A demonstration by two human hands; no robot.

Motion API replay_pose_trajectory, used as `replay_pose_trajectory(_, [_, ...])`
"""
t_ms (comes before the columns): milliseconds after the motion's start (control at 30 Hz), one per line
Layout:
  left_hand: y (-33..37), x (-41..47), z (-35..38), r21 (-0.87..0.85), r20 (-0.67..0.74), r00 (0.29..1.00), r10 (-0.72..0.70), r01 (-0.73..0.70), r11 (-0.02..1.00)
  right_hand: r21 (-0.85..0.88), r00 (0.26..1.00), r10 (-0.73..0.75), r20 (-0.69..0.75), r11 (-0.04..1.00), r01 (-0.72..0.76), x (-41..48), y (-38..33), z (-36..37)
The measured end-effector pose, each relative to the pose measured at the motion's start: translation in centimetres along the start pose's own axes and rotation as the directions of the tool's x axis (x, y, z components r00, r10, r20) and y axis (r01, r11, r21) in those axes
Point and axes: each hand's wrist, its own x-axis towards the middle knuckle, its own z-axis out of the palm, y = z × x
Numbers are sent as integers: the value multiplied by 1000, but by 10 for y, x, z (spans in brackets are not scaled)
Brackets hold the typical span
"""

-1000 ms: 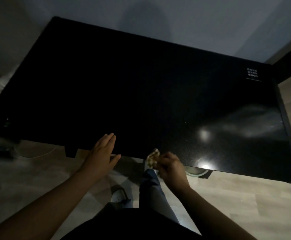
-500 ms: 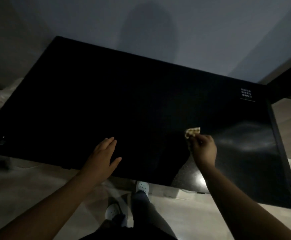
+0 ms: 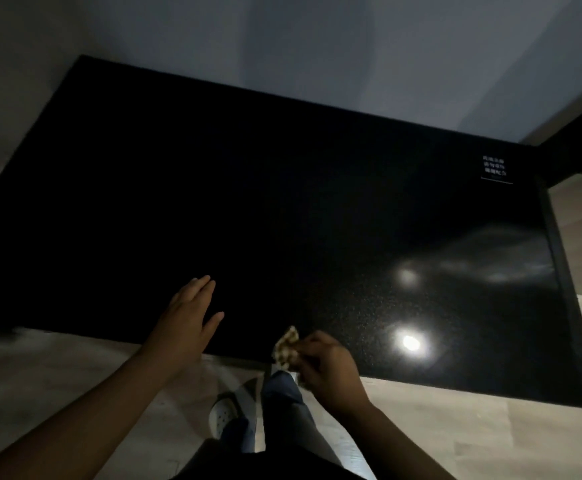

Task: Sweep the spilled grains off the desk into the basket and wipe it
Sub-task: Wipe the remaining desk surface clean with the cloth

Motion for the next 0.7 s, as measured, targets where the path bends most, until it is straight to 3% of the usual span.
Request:
replay_pose_trajectory(167, [-18,-19,-9,-12,-4,1000,17,-17,1000,17,958,142,-250,990,-143,4,-20,-15])
replay_pose_trajectory(333, [-24,-35,-20,-60,-24,999,30,-31,998,93,892,173,-418,985,-147,23,-45,-39])
replay_pose_trajectory(533, [-30,-17,-35,-72,-47,998,39,-42,997,209,853,206,-480,971,-117,60,-58,-65])
replay_pose_trajectory(700, [-25,29,-48,-109,-59,997,39,-45,993,197,842,204,-500,973,-119,134,-55,-97])
